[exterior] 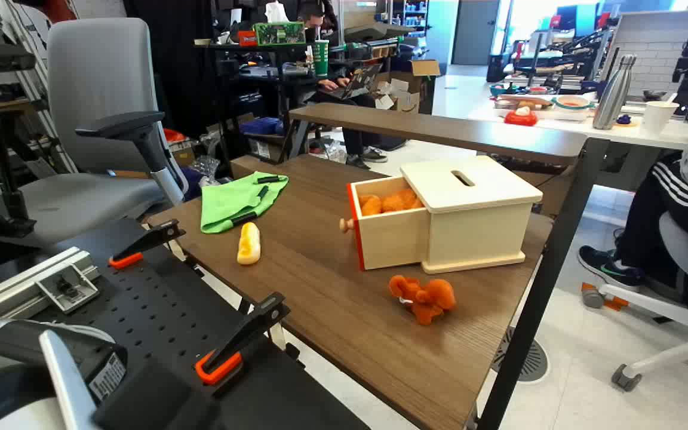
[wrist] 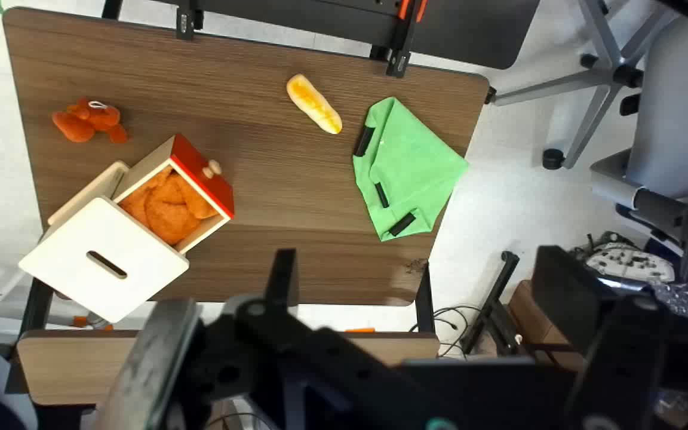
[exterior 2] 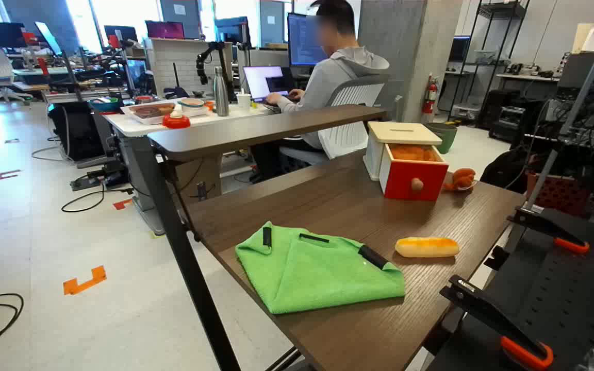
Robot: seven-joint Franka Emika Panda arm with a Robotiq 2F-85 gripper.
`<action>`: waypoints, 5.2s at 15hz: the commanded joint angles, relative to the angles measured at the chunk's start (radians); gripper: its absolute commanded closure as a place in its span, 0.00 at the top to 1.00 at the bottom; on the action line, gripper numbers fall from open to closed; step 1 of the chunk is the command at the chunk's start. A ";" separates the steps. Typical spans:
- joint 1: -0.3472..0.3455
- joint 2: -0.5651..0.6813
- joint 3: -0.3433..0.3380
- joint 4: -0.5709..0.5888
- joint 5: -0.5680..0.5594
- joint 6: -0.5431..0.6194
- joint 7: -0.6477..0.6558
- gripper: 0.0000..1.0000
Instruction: Move the green towel to the right
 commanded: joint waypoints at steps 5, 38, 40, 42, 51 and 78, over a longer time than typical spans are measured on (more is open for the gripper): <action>-0.010 0.001 0.007 0.003 0.006 -0.002 -0.006 1.00; 0.133 1.051 0.293 0.103 -0.023 0.707 0.104 1.00; 0.132 1.138 0.292 0.170 -0.038 0.698 0.125 1.00; 0.135 1.217 0.290 0.233 -0.052 0.684 0.144 1.00; 0.170 1.428 0.269 0.378 -0.155 0.677 0.216 1.00; 0.100 1.653 0.141 0.670 -0.194 0.672 0.270 1.00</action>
